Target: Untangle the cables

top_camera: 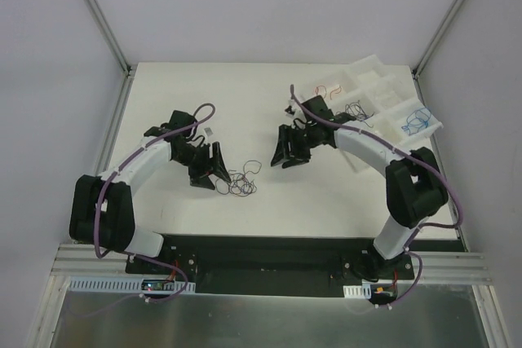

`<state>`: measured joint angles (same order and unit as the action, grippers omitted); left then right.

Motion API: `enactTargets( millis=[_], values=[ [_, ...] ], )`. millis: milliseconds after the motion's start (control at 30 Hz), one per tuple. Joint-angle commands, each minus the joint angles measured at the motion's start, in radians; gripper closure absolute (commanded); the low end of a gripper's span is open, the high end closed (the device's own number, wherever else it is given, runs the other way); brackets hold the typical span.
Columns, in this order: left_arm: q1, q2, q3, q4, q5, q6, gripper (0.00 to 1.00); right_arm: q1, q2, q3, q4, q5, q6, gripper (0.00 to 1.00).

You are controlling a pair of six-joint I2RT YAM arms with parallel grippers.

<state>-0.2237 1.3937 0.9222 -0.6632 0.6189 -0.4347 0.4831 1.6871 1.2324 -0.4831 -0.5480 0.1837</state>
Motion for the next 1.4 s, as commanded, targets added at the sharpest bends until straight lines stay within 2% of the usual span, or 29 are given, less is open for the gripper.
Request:
enactTargets(
  millis=[0, 33, 100, 167, 333, 500, 633, 833, 933, 1033, 1100, 1167, 1367],
  values=[
    [-0.049, 0.057, 0.007, 0.034, 0.004, -0.006, 0.39, 0.106, 0.057, 0.022, 0.138, -0.072, 0.045, 0.48],
    [-0.066, 0.071, 0.015, 0.037, -0.001, -0.010, 0.37, 0.114, 0.081, 0.025, 0.138, -0.054, 0.065, 0.48],
    [-0.098, 0.090, 0.036, 0.037, -0.013, -0.021, 0.22, 0.115, 0.109, 0.030, 0.150, -0.020, 0.095, 0.48],
    [-0.132, 0.105, 0.052, 0.036, -0.012, -0.038, 0.18, 0.117, 0.137, 0.051, 0.166, -0.006, 0.060, 0.46],
    [-0.180, 0.084, 0.053, 0.042, -0.036, -0.081, 0.20, 0.115, 0.285, 0.225, 0.087, -0.050, -0.124, 0.44],
    [-0.180, 0.033, 0.027, 0.040, -0.022, -0.088, 0.20, 0.115, 0.399, 0.306, 0.115, -0.110, -0.171, 0.45],
    [-0.180, 0.002, 0.017, 0.037, -0.018, -0.096, 0.15, 0.115, 0.437, 0.325, 0.129, -0.128, -0.205, 0.47],
    [-0.180, -0.007, 0.029, 0.033, -0.019, -0.087, 0.12, 0.130, 0.479, 0.303, 0.219, -0.253, -0.187, 0.56],
    [-0.177, 0.022, 0.055, 0.024, -0.027, -0.078, 0.16, 0.146, 0.487, 0.288, 0.261, -0.283, -0.139, 0.64],
    [-0.172, 0.066, 0.093, 0.022, -0.022, -0.064, 0.20, 0.149, 0.485, 0.291, 0.265, -0.317, -0.099, 0.79],
    [-0.164, 0.096, 0.122, 0.019, -0.024, -0.055, 0.21, 0.146, 0.458, 0.288, 0.247, -0.328, -0.072, 0.98],
    [-0.148, 0.113, 0.142, 0.017, -0.030, -0.061, 0.21, 0.141, 0.398, 0.253, 0.264, -0.351, -0.021, 0.99],
    [-0.092, 0.152, 0.211, 0.020, -0.010, -0.095, 0.17, 0.130, 0.220, 0.108, 0.478, -0.452, 0.221, 1.00]
  ],
)
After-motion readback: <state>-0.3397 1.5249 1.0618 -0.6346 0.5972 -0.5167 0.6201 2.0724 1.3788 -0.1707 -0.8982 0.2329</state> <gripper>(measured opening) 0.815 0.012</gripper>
